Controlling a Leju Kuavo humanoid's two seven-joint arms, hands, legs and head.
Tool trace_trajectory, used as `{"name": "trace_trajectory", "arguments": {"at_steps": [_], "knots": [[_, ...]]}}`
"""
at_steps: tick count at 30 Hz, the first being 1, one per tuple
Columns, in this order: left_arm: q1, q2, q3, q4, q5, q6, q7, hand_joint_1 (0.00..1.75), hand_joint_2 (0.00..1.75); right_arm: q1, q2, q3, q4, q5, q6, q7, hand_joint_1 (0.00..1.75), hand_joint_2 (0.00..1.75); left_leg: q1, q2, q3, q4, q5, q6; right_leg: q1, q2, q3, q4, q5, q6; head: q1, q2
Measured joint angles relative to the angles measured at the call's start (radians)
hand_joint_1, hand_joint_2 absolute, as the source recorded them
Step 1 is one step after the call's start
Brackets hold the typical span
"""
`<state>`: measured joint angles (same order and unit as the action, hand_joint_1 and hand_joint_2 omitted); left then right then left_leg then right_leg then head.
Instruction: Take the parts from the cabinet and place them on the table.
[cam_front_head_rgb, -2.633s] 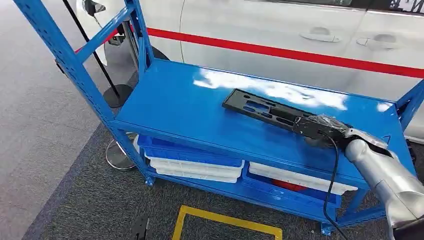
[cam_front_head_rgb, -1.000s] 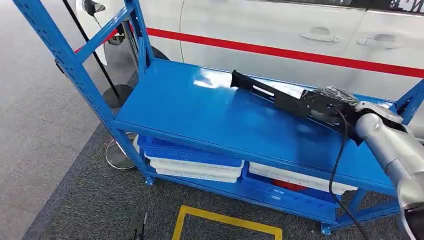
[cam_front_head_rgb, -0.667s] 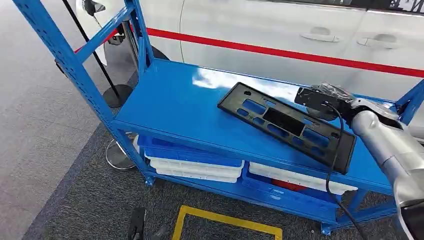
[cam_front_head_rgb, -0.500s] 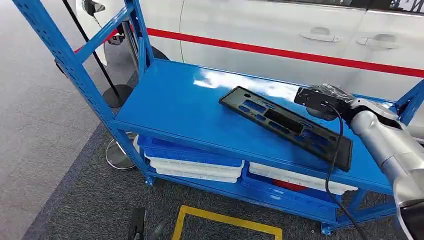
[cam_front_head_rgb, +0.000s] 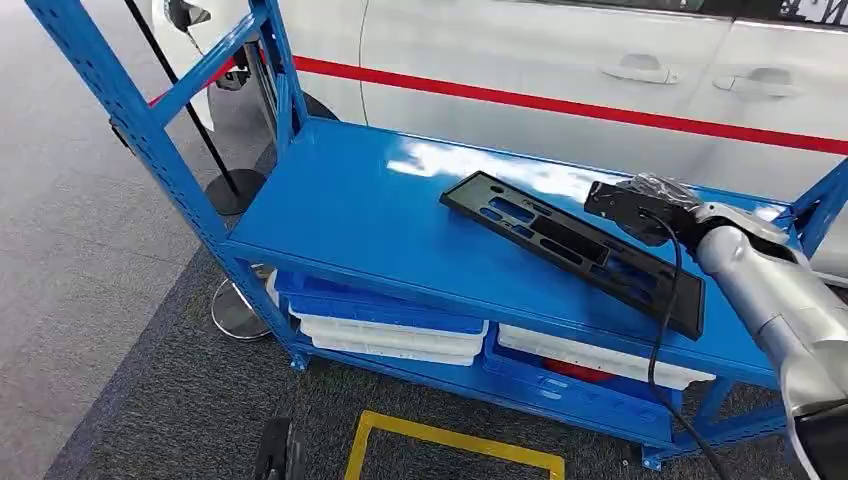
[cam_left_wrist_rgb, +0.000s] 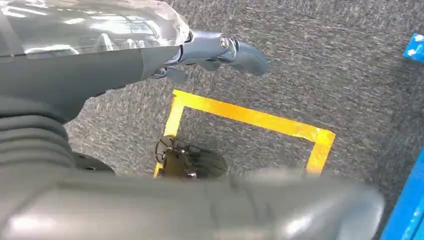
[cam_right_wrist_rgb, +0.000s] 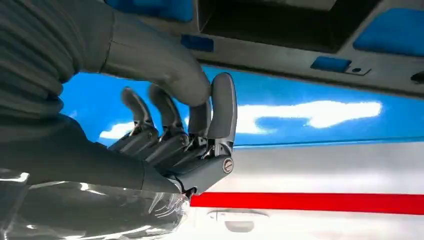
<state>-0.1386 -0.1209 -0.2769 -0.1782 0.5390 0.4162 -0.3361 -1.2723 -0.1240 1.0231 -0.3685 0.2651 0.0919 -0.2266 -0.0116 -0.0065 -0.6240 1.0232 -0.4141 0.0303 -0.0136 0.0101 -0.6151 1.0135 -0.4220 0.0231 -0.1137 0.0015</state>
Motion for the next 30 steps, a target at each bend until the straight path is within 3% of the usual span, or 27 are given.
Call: {"name": "trace_trajectory", "arguments": {"at_steps": [4, 7, 9, 10, 11, 12, 18, 19, 30], "knots": [[0.004, 0.000, 0.000, 0.000, 0.000, 0.000, 0.001, 0.00, 0.00, 0.004, 0.003, 0.002, 0.004, 0.002, 0.003, 0.000, 1.68, 1.75, 0.000, 0.000, 0.000, 0.000, 0.000, 0.000, 0.000, 0.000, 0.000, 0.000, 0.000, 0.000, 0.000, 0.000], [0.007, 0.000, 0.000, 0.000, 0.000, 0.000, 0.001, 0.00, 0.00, 0.012, 0.004, 0.005, 0.006, 0.003, -0.002, -0.004, 1.75, 1.75, 0.000, 0.000, 0.000, 0.000, 0.000, 0.000, 0.000, 0.000, 0.000, 0.000, 0.000, 0.000, 0.000, 0.000], [0.008, 0.000, 0.000, 0.000, 0.000, -0.001, 0.003, 0.00, 0.00, 0.018, 0.004, 0.007, 0.008, 0.004, -0.003, -0.006, 1.62, 1.75, 0.000, 0.000, 0.000, 0.000, 0.000, 0.000, 0.000, 0.000, 0.000, 0.000, 0.000, 0.000, 0.000, 0.000], [0.008, 0.000, 0.000, 0.000, -0.001, -0.001, 0.004, 0.00, 0.00, 0.021, 0.004, 0.008, 0.008, 0.005, -0.003, -0.006, 1.29, 1.75, 0.000, 0.000, 0.000, 0.000, 0.000, 0.000, 0.000, 0.000, 0.000, 0.000, 0.000, 0.000, 0.000, 0.000], [0.008, 0.000, 0.000, 0.000, -0.001, -0.001, 0.004, 0.00, 0.00, 0.022, 0.004, 0.009, 0.009, 0.005, -0.003, -0.006, 1.06, 1.75, 0.000, 0.000, 0.000, 0.000, 0.000, 0.000, 0.000, 0.000, 0.000, 0.000, 0.000, 0.000, 0.000, 0.000], [0.008, 0.000, 0.000, 0.000, -0.002, -0.001, 0.004, 0.00, 0.00, 0.024, 0.004, 0.010, 0.010, 0.006, -0.002, -0.006, 0.00, 1.75, 0.000, 0.000, 0.000, 0.000, 0.000, 0.000, 0.000, 0.000, 0.000, 0.000, 0.000, 0.000, 0.000, 0.000], [0.008, 0.000, 0.000, 0.000, -0.004, 0.001, 0.005, 0.00, 0.00, 0.039, 0.004, 0.014, 0.013, 0.012, -0.006, -0.007, 0.00, 1.75, 0.000, 0.000, 0.000, 0.000, 0.000, 0.000, 0.000, 0.000, 0.000, 0.000, 0.000, 0.000, 0.000, 0.000], [0.008, 0.000, 0.000, 0.000, -0.005, 0.001, 0.007, 0.00, 0.00, 0.041, 0.003, 0.015, 0.013, 0.014, -0.006, -0.007, 0.00, 0.00, 0.000, 0.000, 0.000, 0.000, 0.000, 0.000, 0.000, 0.000, 0.000, 0.000, 0.000, 0.000, 0.000, 0.000], [0.008, 0.000, -0.002, 0.000, -0.021, 0.007, 0.016, 0.00, 0.00, 0.049, -0.003, 0.015, 0.016, -0.023, 0.018, 0.002, 0.00, 0.00, 0.000, 0.000, 0.000, 0.000, 0.000, 0.000, 0.000, 0.000, 0.000, 0.000, 0.000, 0.000, 0.000, 0.000]]}}
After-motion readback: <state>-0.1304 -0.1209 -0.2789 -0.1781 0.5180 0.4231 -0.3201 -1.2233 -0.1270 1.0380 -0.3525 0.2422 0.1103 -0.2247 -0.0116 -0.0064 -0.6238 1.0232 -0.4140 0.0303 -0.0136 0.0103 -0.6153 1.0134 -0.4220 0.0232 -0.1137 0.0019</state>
